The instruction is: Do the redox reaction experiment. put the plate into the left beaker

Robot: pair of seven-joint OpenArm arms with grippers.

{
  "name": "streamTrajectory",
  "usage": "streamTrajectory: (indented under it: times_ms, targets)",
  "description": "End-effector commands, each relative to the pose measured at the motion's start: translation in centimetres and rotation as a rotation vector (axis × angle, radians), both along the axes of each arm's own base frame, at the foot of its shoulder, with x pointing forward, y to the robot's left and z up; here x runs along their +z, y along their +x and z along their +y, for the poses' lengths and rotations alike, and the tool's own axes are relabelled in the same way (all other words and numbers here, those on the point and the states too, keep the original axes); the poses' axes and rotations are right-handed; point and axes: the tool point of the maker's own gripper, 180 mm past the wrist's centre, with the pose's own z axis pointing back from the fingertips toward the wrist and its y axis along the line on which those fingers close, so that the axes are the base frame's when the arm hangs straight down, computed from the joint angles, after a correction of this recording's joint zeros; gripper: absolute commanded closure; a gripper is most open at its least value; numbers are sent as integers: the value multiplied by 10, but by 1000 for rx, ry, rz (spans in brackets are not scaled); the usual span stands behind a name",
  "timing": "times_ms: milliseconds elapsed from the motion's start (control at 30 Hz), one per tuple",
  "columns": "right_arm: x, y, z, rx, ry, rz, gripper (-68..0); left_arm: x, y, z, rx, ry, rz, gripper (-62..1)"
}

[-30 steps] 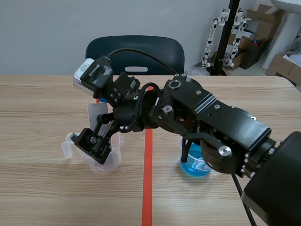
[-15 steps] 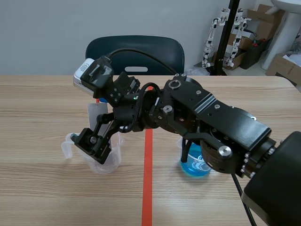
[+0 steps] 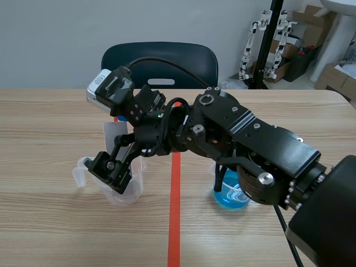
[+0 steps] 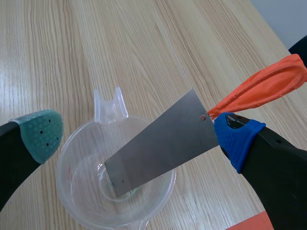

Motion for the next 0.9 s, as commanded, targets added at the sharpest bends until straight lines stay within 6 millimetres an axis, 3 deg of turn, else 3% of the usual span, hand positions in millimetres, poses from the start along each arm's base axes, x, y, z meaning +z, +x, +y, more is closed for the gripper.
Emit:
streamTrajectory:
  times_ms: [0, 867]
  targets:
    - [16, 5, 4, 7, 29, -37, -679, 12, 1, 1, 3, -21, -57, -623]
    - [12, 0, 4, 7, 34, -21, -679, 12, 1, 1, 4, -21, -57, -623]
